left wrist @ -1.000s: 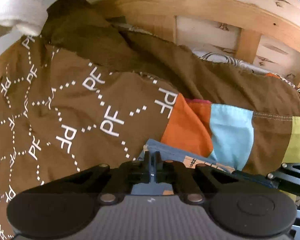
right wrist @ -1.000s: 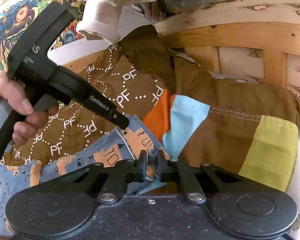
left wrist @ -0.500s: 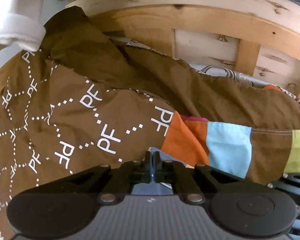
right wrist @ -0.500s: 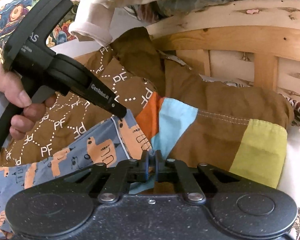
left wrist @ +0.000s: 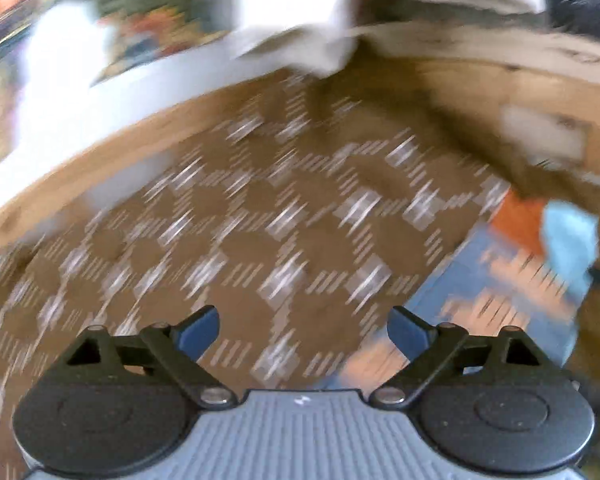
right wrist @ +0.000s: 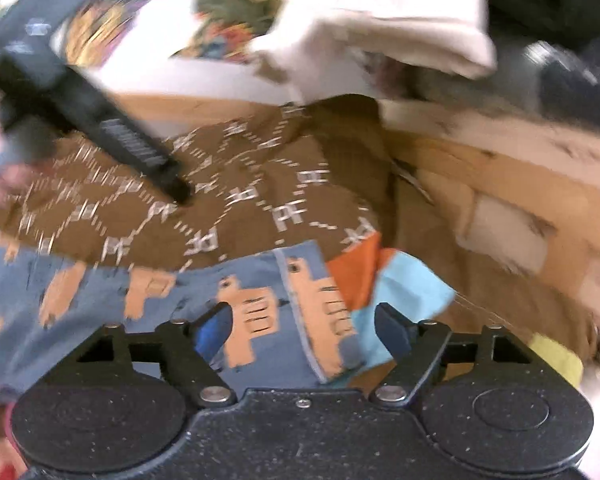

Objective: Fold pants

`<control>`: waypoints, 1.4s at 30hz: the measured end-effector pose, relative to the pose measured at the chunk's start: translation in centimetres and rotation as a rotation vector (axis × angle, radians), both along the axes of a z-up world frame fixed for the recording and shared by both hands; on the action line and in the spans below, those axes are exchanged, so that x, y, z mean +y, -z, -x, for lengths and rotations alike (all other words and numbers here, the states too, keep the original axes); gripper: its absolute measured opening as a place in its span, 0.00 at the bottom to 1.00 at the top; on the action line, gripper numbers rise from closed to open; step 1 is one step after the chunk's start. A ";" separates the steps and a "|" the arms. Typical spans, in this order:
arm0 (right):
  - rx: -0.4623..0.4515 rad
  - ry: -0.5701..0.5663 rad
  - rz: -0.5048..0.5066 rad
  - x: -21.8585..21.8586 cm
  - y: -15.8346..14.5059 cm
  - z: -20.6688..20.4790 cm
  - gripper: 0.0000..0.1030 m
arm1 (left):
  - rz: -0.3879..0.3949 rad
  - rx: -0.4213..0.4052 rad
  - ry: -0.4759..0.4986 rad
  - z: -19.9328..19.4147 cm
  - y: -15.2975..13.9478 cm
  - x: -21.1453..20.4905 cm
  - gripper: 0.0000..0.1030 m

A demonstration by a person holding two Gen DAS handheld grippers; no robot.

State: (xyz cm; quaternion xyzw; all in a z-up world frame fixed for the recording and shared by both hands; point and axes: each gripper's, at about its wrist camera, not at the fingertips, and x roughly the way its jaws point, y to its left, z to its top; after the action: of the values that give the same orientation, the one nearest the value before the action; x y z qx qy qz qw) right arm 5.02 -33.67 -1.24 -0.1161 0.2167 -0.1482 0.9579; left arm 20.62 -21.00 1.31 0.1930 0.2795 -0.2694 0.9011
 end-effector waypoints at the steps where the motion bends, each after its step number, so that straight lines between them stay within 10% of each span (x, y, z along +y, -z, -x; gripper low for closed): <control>1: 0.024 -0.002 0.034 0.4 0.3 -0.3 0.89 | -0.004 -0.003 -0.053 0.6 0.9 1.3 0.92; 7: 0.139 0.189 0.061 -1.9 1.8 -1.8 0.97 | -0.179 0.017 -0.285 2.0 7.9 7.9 0.95; 13: 0.112 0.204 0.159 -0.7 1.8 -1.5 0.99 | -0.015 0.125 -0.329 1.6 7.7 13.3 1.00; 22: 0.068 -0.308 0.011 6.1 0.6 -1.5 0.99 | -0.029 -0.004 -0.317 -0.2 2.6 18.3 0.98; 26: 0.187 -0.403 0.038 9.4 2.2 -3.7 0.99 | -0.088 0.080 -0.332 -4.8 2.8 19.5 0.87; 30: 0.265 -0.321 -0.046 7.9 3.4 -4.9 0.99 | 0.086 0.380 -0.255 -9.3 4.0 21.4 0.75; 35: 0.293 -0.259 -0.095 6.5 3.9 -4.3 0.99 | 0.150 0.415 -0.231 -10.3 3.5 22.1 0.14; 42: 0.292 -0.187 0.044 6.8 4.0 -2.6 0.99 | -0.003 0.305 -0.242 -9.9 3.8 20.1 0.11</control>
State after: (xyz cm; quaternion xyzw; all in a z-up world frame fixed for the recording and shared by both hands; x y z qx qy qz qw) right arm 7.66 -26.87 -5.22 -0.1771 0.3386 -0.0449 0.9230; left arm 30.48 -0.92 -2.52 0.1163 0.4343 -0.1846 0.8739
